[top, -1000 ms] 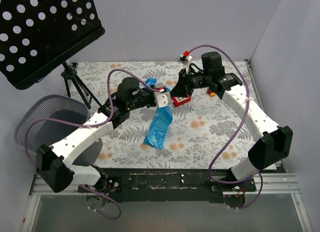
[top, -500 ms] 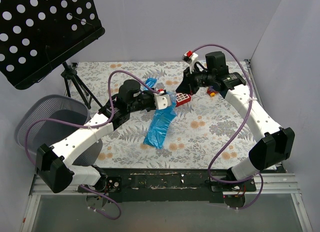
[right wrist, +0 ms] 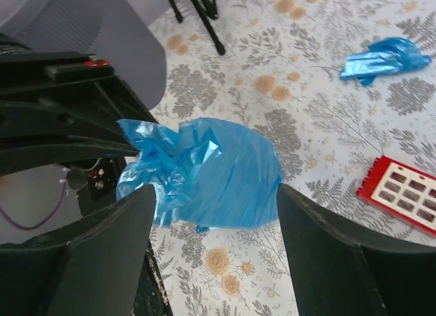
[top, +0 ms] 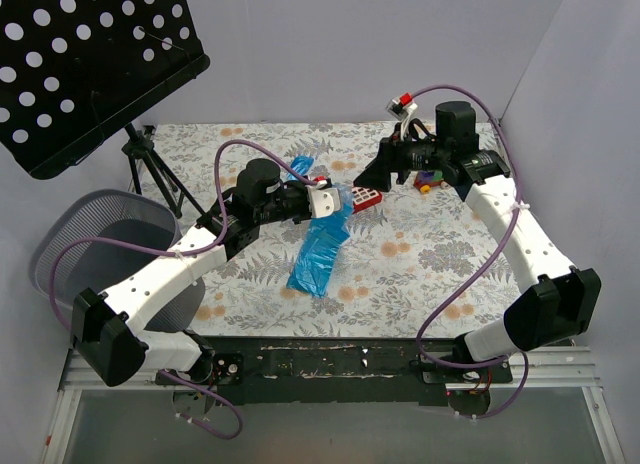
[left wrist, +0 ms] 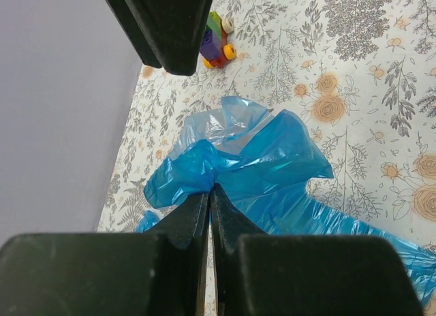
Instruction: Put the trash bags into the trash bin
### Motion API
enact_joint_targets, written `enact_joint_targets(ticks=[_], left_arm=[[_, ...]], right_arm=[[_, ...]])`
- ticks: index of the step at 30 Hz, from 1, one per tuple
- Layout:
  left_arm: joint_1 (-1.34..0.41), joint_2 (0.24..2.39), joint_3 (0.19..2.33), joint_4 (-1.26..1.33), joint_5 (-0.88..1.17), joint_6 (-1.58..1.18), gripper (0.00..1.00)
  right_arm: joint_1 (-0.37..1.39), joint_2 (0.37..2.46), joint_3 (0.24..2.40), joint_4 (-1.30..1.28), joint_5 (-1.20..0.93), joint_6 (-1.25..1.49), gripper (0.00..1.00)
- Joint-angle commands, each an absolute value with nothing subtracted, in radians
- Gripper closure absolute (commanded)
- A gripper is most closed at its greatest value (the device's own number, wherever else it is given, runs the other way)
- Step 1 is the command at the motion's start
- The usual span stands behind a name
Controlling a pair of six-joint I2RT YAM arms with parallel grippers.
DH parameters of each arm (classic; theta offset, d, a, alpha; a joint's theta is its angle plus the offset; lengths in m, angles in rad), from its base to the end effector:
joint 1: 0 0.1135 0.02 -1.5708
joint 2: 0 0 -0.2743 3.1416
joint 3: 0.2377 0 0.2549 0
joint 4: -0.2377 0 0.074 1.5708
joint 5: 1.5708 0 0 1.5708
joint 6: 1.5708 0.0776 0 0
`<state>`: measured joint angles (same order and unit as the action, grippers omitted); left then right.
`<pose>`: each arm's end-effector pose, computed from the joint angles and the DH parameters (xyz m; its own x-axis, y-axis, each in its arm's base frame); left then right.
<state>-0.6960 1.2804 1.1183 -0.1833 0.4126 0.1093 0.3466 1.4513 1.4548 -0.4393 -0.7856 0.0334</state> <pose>0.2349 -0.2368 0.3464 -0.1626 0.2661 -0.9501 0.9000 0.4347 -0.0323 0.3121 0.1711 0.3923 -0.4250 -0.1284 -0.8961 -0.8294 0.4517 0.3287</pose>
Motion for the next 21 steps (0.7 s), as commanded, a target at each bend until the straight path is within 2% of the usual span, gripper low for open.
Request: enact_joint_targets(ticks=[1,7,16,21], left_arm=[[-0.698,1.249,1.123,-0.195,0.440,0.115,1.00],[-0.698,1.244,1.131,-0.193,0.445,0.103,1.00],[-0.698,1.238,1.127,-0.184,0.469,0.100,1.00],[-0.698,1.238,1.129,-0.181,0.476,0.097,1.00]], right_arm=[[0.347,1.434,1.425,-0.327,-1.003,0.137,0.18],[0.354,1.462,1.405,-0.342,-1.005,0.114,0.20],[0.361,1.506,1.402,-0.324,-1.006,0.106,0.37],[0.377,1.522,1.408,-0.314,-1.037,0.106,0.40]])
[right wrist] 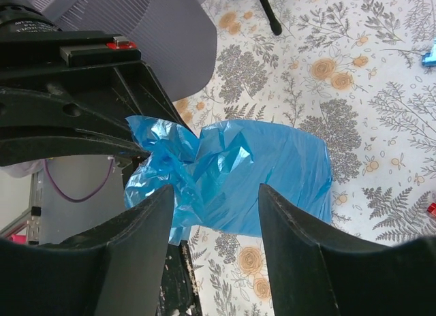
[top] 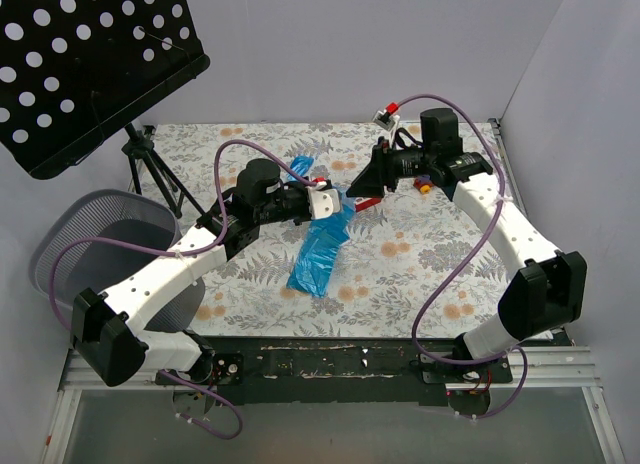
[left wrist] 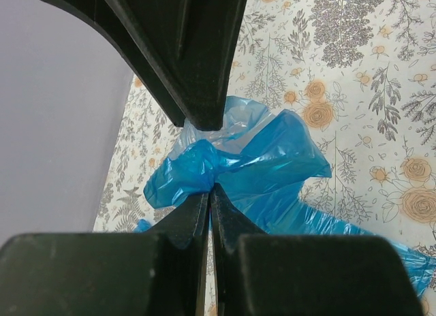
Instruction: Put the trash bags into the trash bin
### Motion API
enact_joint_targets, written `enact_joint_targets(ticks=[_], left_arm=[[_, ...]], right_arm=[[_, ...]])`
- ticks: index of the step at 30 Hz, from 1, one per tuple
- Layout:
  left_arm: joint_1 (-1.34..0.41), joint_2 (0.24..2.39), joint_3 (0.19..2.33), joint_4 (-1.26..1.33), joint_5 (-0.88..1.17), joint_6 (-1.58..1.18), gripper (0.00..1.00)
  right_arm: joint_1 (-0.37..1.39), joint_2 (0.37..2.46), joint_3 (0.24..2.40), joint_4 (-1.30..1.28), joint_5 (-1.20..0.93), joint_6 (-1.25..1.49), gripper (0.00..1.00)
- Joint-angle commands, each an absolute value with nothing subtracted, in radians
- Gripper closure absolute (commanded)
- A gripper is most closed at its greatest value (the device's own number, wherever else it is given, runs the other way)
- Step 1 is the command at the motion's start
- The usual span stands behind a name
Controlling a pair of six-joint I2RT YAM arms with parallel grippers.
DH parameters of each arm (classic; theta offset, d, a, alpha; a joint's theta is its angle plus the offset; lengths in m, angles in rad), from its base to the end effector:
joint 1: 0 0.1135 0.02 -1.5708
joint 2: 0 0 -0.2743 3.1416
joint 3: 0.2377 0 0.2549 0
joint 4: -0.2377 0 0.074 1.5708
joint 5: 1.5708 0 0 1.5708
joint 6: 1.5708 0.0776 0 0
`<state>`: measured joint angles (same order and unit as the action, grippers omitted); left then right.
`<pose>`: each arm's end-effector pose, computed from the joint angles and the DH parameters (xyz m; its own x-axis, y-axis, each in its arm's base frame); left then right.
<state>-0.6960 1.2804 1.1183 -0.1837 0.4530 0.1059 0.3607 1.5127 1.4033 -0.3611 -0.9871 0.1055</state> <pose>0.2322 -0.2382 0.3468 -0.1643 0.2611 -0.9512 0.9150 0.4006 -0.0481 0.3149 0.1880 0.3670 -0.5156 -0.1324 -0.8466 -0.8408 0.2686 0.4700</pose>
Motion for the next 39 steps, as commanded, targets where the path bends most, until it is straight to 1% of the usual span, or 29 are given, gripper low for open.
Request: enact_joint_targets(ticks=[1,6,9,13,14,15,16,18,19,21,22,25,26,28,31,34,35,39], left_arm=[[-0.698,1.241,1.129,-0.179,0.476,0.097,1.00],[-0.698,1.246,1.131,-0.172,0.466,0.097,1.00],[-0.698,1.247,1.132,-0.167,0.462,0.095,1.00],[-0.698,1.249,1.129,-0.166,0.463,0.086,1.00],[-0.698,1.247,1.132,-0.166,0.463,0.083,1.00],[-0.698,1.250,1.131,-0.166,0.462,0.080,1.00],[-0.698,1.249,1.131,-0.164,0.460,0.078,1.00],[-0.698,1.247,1.124,-0.167,0.451,0.071,1.00],[-0.698,1.246,1.124,-0.169,0.442,0.068,0.97],[-0.698,1.241,1.118,-0.170,0.414,0.045,0.81],[-0.698,1.236,1.118,-0.172,0.397,0.023,0.78],[-0.696,1.213,1.112,-0.158,0.329,-0.102,0.59],[-0.695,1.206,1.112,-0.150,0.301,-0.154,0.54],[-0.689,1.193,1.126,-0.156,0.279,-0.291,0.49],[-0.687,1.216,1.186,-0.176,0.275,-0.504,0.50],[-0.669,1.281,1.267,-0.201,0.407,-0.681,0.61],[-0.664,1.311,1.293,-0.198,0.452,-0.740,0.62],[-0.637,1.428,1.383,-0.129,0.482,-0.928,0.59]], right_arm=[[0.382,1.523,1.411,-0.311,-1.035,0.106,0.40],[0.397,1.523,1.396,-0.319,-1.048,0.095,0.44],[0.397,1.517,1.378,-0.318,-1.060,0.087,0.51],[0.402,1.509,1.359,-0.296,-1.083,0.087,0.74],[0.402,1.506,1.355,-0.288,-1.094,0.087,0.82],[0.403,1.505,1.355,-0.285,-1.094,0.086,0.96],[0.403,1.502,1.355,-0.284,-1.083,0.087,0.99],[0.402,1.493,1.359,-0.287,-1.068,0.081,0.99],[0.402,1.490,1.362,-0.296,-1.052,0.075,0.99],[0.400,1.468,1.370,-0.314,-0.984,0.066,0.99],[0.399,1.457,1.370,-0.318,-0.961,0.058,0.99],[0.397,1.436,1.387,-0.348,-0.844,0.051,0.99],[0.397,1.425,1.390,-0.363,-0.780,0.052,0.99],[0.397,1.401,1.375,-0.362,-0.656,0.067,0.99],[0.396,1.356,1.339,-0.319,-0.473,0.107,0.99],[0.403,1.330,1.313,-0.284,-0.400,0.107,0.99],[0.411,1.325,1.309,-0.281,-0.390,0.091,0.99],[0.443,1.301,1.289,-0.278,-0.338,0.026,0.99]])
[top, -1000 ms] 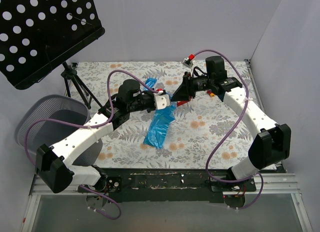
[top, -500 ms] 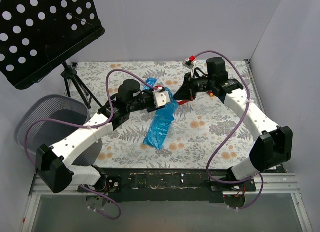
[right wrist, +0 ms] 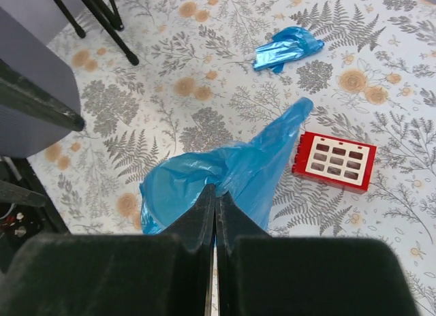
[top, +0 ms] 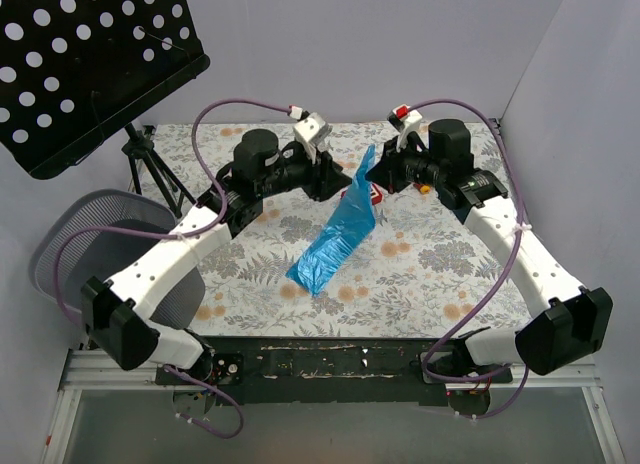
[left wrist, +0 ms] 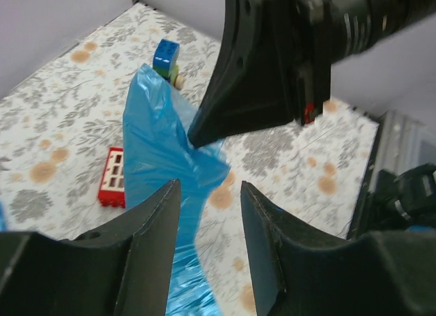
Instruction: Put the trash bags into the trash bin
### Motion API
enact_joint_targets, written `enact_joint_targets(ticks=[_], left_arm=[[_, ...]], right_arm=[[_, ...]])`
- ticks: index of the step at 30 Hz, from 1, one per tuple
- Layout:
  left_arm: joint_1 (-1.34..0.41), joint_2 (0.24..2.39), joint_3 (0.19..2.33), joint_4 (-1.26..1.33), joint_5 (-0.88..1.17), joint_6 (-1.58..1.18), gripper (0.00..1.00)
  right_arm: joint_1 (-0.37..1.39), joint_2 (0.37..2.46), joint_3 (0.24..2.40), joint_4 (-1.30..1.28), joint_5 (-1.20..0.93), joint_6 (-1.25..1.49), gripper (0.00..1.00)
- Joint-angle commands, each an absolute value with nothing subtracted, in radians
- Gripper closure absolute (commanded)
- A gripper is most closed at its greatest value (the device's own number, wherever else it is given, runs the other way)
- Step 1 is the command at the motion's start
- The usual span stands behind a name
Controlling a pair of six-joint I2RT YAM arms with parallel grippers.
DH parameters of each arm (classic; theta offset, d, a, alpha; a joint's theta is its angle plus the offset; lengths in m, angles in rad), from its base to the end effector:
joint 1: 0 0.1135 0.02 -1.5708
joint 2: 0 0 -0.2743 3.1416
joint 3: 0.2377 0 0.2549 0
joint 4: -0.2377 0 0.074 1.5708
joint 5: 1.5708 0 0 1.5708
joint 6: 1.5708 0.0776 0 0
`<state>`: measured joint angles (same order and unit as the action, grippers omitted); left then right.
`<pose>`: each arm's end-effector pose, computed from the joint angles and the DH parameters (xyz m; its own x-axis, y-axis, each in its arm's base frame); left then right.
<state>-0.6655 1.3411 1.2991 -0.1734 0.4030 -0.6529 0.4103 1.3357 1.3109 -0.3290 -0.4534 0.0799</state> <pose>0.2562 -0.2398 0.3991 -0.6617 -0.1910 -0.7251 0.5884 0.4670 -0.6600 0.2983 0.1668 0.3843 -0.3754 -0.0850 -0.9230 -0.7077 0.6694 0.2262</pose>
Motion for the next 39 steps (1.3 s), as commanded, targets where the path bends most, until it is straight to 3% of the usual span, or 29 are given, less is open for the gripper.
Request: enact_joint_targets(ticks=[1,10,14,17,27,39], left_arm=[[-0.631,1.460,1.406,-0.120,0.497,-0.952,0.59],[-0.624,1.617,1.512,-0.081,0.653,-0.977,0.50],[-0.624,1.658,1.540,-0.109,0.722,-0.914,0.69],[-0.623,1.675,1.555,-0.139,0.762,-0.870,1.00],[-0.589,1.580,1.534,-0.296,0.462,-0.612,1.00],[-0.591,1.523,1.505,-0.301,0.400,-0.349,1.00]], right_arm=[[0.445,1.292,1.282,-0.272,-0.333,0.025,0.99],[0.451,1.252,1.259,-0.259,-0.316,0.023,0.99],[0.451,1.244,1.246,-0.256,-0.316,0.021,0.99],[0.451,1.241,1.244,-0.264,-0.324,0.014,0.99],[0.338,1.221,1.215,-0.345,-0.209,-0.038,0.99],[0.322,1.230,1.235,-0.342,-0.167,-0.121,0.99]])
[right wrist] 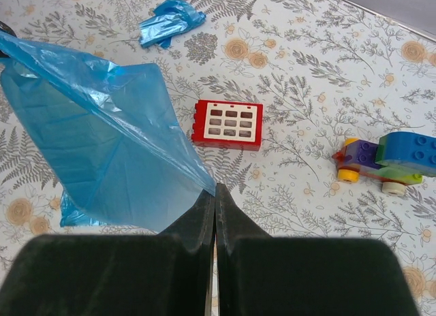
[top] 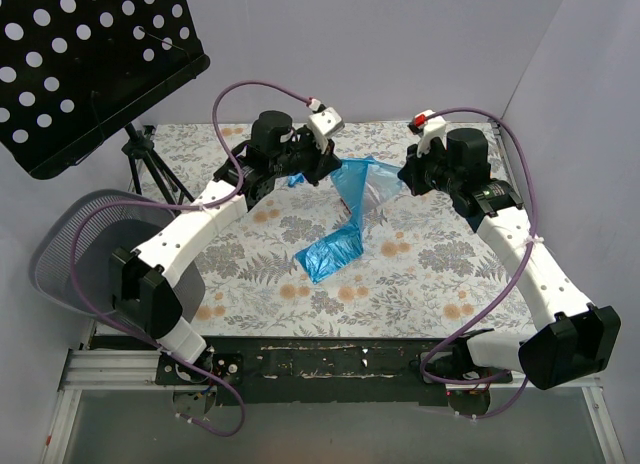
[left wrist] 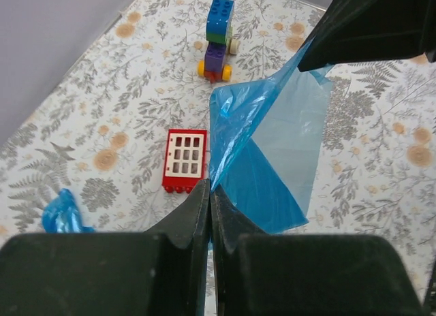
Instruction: Put the trash bags into the trash bin
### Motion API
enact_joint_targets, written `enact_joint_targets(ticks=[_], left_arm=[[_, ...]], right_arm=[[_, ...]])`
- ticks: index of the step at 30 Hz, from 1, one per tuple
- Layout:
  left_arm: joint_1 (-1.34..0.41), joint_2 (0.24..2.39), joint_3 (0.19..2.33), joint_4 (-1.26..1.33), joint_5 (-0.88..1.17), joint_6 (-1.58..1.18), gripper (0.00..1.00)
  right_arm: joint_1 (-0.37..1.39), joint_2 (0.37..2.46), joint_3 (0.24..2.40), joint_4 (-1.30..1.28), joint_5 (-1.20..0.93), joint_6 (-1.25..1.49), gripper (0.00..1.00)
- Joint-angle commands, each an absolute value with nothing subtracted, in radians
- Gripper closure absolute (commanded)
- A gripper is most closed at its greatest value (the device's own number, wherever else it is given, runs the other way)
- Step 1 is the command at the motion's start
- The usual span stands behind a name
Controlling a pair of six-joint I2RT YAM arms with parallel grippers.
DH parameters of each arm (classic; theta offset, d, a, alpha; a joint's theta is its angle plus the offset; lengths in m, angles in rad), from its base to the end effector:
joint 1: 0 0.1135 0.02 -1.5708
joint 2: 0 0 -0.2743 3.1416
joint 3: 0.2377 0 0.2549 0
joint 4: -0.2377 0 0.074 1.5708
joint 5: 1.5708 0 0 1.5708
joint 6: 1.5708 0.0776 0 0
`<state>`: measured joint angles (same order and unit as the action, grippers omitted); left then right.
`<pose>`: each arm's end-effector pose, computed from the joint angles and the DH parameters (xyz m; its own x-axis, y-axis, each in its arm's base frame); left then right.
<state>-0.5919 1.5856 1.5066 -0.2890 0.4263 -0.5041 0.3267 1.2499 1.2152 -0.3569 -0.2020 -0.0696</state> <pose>0.3230 -0.2558 0.3760 -0.6614 -0.0852 -0.7451 0.5810 0.5701 -0.5809 0.2998 0.1180 0.3679 -0.3265 -0.1826 -0.9274 -0.5140 0.8577 0.0121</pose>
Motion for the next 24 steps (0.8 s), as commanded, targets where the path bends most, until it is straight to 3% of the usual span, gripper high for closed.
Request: enact_joint_targets(ticks=[1,13,21,24], left_arm=[[-0.591,1.525,1.512,-0.304,0.400,-0.297,1.00],[-0.615,1.546,1.597,-0.333,0.428,0.662,1.00],[-0.614,1.617,1.488,0.276,0.362,1.081,1.00],[-0.615,1.658,1.558,0.273,0.307,1.068,1.00]], right_arm=[[0.322,1.232,1.241,-0.341,-0.166,-0.136,0.99],[0.327,1.290,1.469,-0.373,-0.298,-0.345,0.99],[0.330,1.339,1.620,-0.382,-0.219,-0.452,0.99],[0.330,1.324,1.594,-0.377,-0.192,-0.498,0.99]])
